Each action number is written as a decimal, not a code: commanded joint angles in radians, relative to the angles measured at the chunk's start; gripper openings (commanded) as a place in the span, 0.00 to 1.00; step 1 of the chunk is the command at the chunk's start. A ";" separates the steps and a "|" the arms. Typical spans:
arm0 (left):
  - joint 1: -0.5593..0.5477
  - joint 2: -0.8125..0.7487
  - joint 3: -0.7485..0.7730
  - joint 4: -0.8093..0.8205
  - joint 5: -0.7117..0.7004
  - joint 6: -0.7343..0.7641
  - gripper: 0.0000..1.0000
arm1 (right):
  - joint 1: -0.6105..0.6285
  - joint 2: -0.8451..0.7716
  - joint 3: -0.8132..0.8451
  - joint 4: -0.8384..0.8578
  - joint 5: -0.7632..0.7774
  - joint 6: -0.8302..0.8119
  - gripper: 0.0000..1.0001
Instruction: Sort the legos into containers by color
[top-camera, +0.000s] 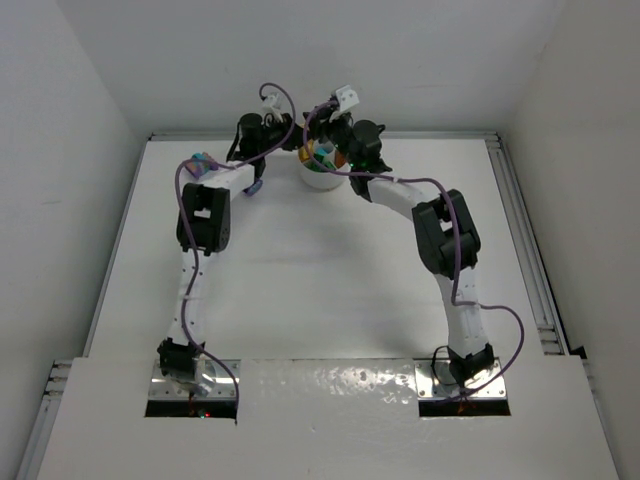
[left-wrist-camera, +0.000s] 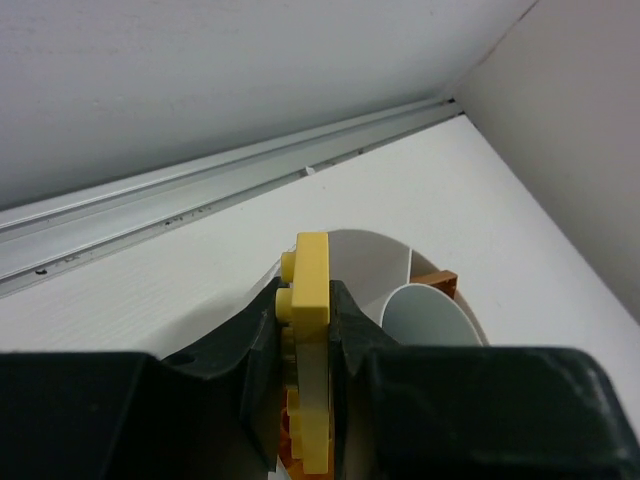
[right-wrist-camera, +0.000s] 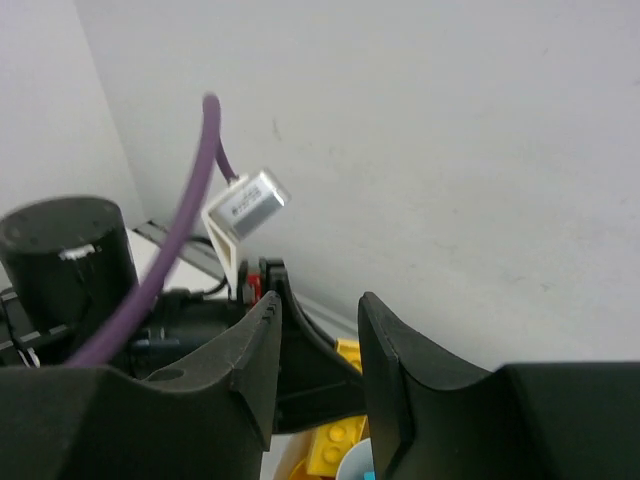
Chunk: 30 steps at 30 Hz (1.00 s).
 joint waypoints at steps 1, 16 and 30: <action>-0.031 -0.086 -0.015 0.028 0.014 0.136 0.03 | -0.011 -0.080 -0.054 0.103 0.031 0.001 0.36; -0.035 -0.209 -0.116 -0.165 0.066 0.357 0.55 | -0.012 -0.168 -0.161 0.179 0.034 -0.014 0.36; -0.035 -0.279 -0.132 -0.413 0.083 0.533 0.62 | -0.023 -0.237 -0.221 0.044 0.129 0.049 0.37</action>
